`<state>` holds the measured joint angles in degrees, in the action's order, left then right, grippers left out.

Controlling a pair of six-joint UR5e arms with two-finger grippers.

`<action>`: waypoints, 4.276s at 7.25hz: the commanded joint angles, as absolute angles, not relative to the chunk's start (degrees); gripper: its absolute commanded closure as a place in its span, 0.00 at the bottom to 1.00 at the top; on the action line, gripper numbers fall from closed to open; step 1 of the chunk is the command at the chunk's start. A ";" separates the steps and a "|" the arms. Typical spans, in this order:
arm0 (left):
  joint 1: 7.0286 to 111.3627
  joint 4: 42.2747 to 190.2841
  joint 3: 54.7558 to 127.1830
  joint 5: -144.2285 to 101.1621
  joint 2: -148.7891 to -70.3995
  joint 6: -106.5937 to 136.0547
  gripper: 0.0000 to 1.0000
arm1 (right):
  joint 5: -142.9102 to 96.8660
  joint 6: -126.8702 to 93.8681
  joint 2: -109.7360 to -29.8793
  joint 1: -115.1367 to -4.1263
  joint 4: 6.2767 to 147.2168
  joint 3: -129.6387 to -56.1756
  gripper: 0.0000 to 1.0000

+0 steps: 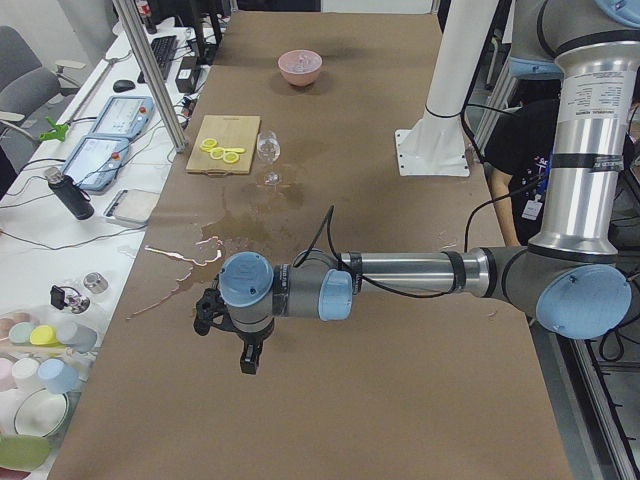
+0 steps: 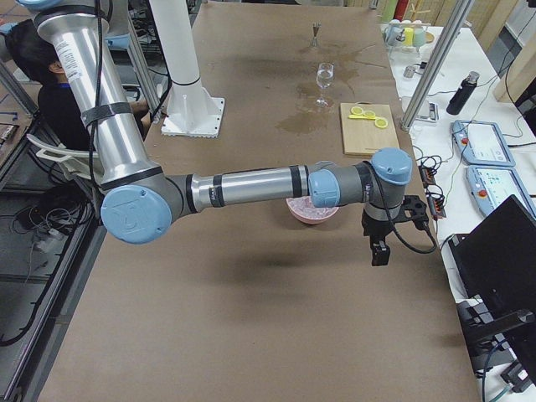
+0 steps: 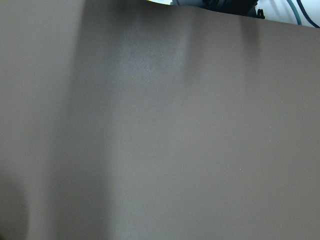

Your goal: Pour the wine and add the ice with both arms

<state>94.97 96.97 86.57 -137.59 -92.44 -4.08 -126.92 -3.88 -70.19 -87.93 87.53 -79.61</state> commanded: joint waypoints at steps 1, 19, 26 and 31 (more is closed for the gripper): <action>94.92 109.52 84.31 -137.64 -92.02 4.96 0.03 | -126.47 -5.52 -69.79 -87.98 88.23 -79.89 0.00; 59.63 169.63 85.52 -93.91 -79.10 64.94 0.03 | -125.24 -44.74 -73.88 -61.08 82.71 -95.33 0.17; 45.09 169.45 80.86 -71.90 -79.45 66.27 0.04 | -120.95 -51.14 -77.70 -56.00 70.68 -92.64 0.34; 44.47 169.63 78.05 -71.10 -82.35 66.18 0.05 | -118.65 -53.52 -80.06 -53.88 66.28 -92.72 0.46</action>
